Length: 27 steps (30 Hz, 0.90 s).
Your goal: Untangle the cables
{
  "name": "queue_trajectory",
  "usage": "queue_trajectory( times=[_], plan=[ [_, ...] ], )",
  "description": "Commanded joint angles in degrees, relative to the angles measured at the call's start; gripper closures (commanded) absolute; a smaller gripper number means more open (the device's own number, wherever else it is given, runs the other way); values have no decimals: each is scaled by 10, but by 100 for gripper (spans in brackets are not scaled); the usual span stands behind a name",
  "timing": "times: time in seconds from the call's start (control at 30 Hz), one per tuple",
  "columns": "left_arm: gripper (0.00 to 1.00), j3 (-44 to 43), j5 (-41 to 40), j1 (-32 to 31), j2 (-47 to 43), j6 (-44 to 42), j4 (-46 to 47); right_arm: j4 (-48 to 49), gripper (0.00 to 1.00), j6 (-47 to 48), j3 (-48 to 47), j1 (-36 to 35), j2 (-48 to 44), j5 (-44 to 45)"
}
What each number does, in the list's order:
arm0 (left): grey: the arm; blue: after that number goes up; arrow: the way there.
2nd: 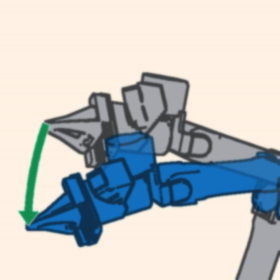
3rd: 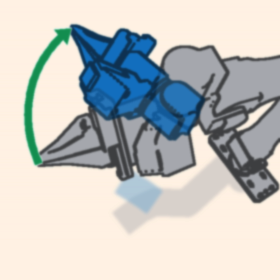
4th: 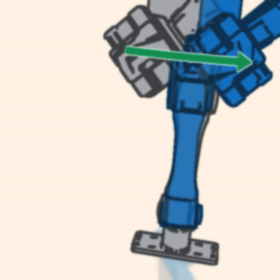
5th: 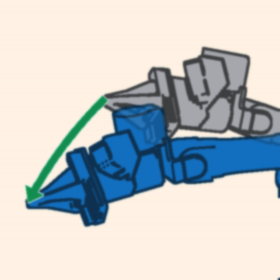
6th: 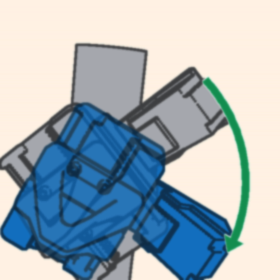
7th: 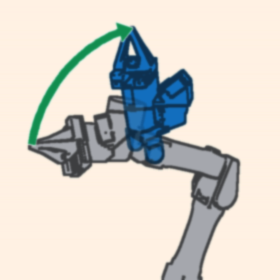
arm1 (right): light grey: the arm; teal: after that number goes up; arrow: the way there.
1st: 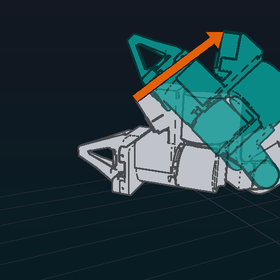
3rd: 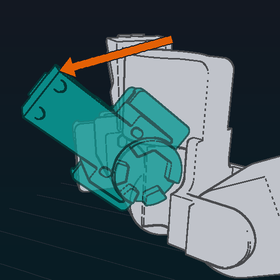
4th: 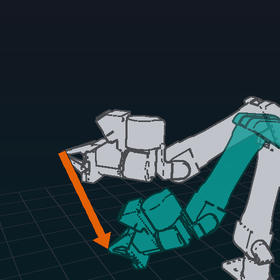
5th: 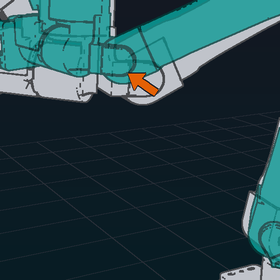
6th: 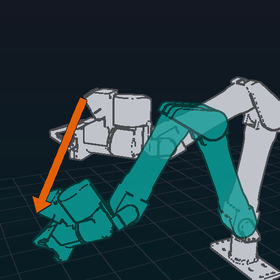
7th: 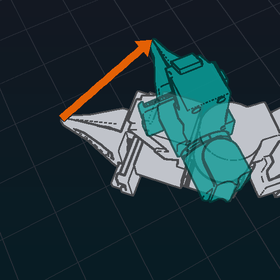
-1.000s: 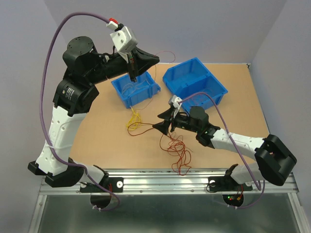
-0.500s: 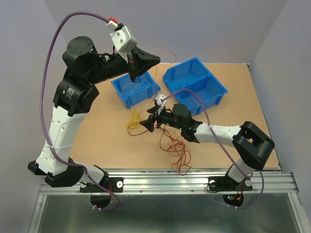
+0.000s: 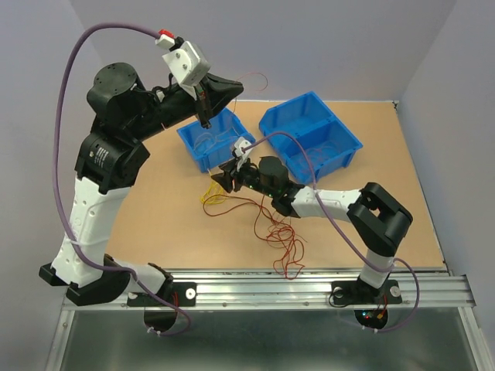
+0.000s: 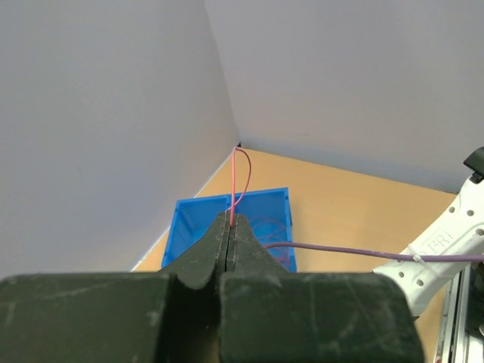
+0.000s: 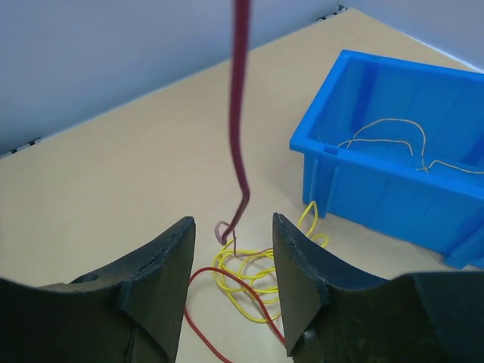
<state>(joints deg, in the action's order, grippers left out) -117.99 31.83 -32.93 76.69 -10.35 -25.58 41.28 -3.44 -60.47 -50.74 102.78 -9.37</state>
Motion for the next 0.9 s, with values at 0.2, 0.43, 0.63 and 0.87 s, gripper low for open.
queue_trajectory(
  times=[0.2, 0.43, 0.63, 0.87],
  plan=[
    [100, 6, -83, 0, -45, 0, 32, 59, 98, -33, -52, -7, -7, 26],
    [100, -15, -106, 15, -7, -12, -4, 57, 100, -42, 14, -8, -93, 9],
    [100, 26, -66, 92, 28, -11, 35, 31, 100, -35, 104, -8, -249, 18],
    [100, 144, 60, 112, 70, -34, 84, -11, 99, 11, 151, -7, -387, 67]
  ],
)
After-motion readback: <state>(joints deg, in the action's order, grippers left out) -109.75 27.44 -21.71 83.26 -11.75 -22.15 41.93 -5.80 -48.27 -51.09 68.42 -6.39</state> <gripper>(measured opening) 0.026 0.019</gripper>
